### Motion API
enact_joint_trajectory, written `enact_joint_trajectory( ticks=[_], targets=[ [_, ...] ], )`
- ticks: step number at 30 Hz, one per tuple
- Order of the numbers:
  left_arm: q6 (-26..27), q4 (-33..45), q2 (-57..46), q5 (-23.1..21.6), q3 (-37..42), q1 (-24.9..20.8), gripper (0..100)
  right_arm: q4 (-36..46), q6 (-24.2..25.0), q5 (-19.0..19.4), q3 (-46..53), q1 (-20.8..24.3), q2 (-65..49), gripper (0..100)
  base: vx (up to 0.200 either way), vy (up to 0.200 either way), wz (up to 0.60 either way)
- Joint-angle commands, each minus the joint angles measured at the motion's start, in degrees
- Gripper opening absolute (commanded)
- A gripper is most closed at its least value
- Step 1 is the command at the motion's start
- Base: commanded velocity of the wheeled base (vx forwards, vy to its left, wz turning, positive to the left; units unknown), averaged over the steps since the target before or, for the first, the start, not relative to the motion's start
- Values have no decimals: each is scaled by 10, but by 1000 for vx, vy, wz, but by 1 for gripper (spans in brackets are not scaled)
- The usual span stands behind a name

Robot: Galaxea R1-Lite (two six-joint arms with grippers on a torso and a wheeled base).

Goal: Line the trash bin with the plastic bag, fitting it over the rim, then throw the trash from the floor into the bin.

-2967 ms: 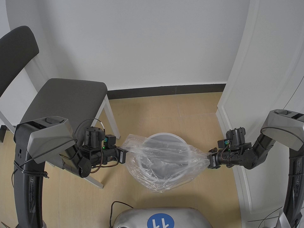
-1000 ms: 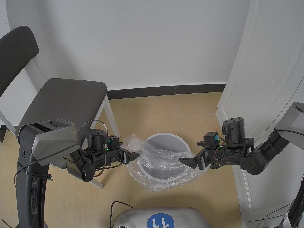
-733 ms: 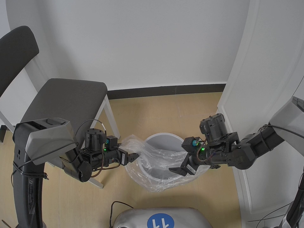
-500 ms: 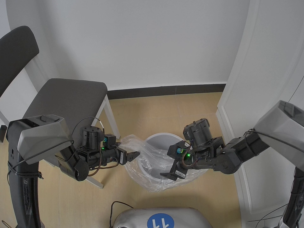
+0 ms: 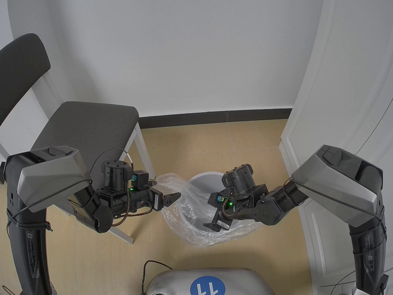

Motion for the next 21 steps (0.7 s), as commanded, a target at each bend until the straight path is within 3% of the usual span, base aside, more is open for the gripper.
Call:
enact_joint_trajectory(
  ticks=[1, 2, 6, 14, 18, 21],
  targets=[
    [0, -1, 2, 0, -1, 0, 100, -3, 0, -1, -33, -16, 49, 100, 0, 0, 0],
    [0, -1, 2, 0, -1, 0, 100, -3, 0, -2, -35, -16, 49, 0, 0, 0, 0],
    [0, -1, 4, 0, -2, 0, 100, -3, 18, -27, -80, -32, 76, 0, 0, 0, 0],
    [-1, -5, 8, 0, -8, 1, 100, 4, 46, -27, -108, -60, 10, 0, 0, 0, 0],
    [-3, -6, 11, 3, -12, 1, 100, 5, 49, -27, -146, -81, 12, 0, 0, 0, 0],
    [-4, -6, 12, 4, -15, 1, 100, 6, 78, -27, -176, -89, 28, 0, 0, 0, 0]
  ],
)
